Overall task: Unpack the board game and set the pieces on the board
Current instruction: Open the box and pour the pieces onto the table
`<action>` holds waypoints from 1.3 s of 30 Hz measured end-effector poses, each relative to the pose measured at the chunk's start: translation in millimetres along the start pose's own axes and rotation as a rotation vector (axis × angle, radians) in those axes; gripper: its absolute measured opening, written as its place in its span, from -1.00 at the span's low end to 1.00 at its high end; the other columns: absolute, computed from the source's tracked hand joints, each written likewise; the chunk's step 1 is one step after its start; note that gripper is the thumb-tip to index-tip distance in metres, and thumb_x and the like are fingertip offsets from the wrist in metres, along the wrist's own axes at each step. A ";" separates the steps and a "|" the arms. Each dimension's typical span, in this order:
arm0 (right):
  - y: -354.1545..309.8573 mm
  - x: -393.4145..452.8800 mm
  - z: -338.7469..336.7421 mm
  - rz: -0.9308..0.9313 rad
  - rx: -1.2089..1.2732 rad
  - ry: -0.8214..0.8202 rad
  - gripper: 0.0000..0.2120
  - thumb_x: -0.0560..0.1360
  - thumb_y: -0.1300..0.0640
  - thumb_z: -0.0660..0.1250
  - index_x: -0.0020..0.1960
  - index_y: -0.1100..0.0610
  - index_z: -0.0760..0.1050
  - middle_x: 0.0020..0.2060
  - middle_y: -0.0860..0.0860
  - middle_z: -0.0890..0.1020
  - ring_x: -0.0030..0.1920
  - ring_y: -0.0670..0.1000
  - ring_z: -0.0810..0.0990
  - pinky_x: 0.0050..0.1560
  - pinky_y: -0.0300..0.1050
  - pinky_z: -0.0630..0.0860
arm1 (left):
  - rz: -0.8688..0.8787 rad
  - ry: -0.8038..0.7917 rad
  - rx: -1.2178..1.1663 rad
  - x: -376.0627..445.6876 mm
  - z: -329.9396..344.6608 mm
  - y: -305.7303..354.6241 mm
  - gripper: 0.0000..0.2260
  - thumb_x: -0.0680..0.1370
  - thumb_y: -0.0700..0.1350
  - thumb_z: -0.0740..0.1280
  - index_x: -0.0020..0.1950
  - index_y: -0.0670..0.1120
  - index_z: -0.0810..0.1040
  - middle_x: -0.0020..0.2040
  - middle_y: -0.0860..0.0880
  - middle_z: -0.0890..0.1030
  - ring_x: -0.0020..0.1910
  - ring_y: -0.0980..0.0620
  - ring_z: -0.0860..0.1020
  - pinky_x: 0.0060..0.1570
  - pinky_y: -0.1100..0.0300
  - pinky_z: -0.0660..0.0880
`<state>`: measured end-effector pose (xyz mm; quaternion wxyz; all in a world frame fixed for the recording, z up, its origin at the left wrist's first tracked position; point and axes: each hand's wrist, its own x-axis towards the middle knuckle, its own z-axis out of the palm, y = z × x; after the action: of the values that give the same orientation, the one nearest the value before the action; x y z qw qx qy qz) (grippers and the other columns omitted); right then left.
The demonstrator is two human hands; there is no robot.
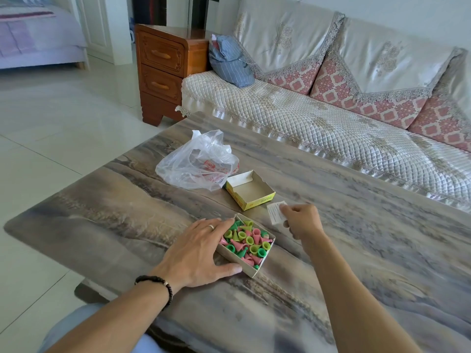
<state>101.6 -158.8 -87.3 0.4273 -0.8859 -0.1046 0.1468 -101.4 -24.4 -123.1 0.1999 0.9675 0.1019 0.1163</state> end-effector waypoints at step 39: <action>5.1 -52.2 32.5 -0.371 -0.058 0.390 -0.50 0.55 0.04 0.23 -0.50 0.08 0.13 -0.61 -0.06 0.20 -0.53 -0.03 0.16 -0.44 -0.06 0.19 | 0.006 -0.162 -0.146 24.4 -12.4 -26.6 0.00 0.17 0.31 0.53 0.50 0.12 0.15 0.38 0.17 0.33 0.31 0.15 0.36 0.27 0.19 0.36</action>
<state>41.7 -154.5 -101.7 0.4335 -0.8750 -0.1851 -0.1106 -85.5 10.0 -118.5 0.2772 0.9569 0.0735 0.0455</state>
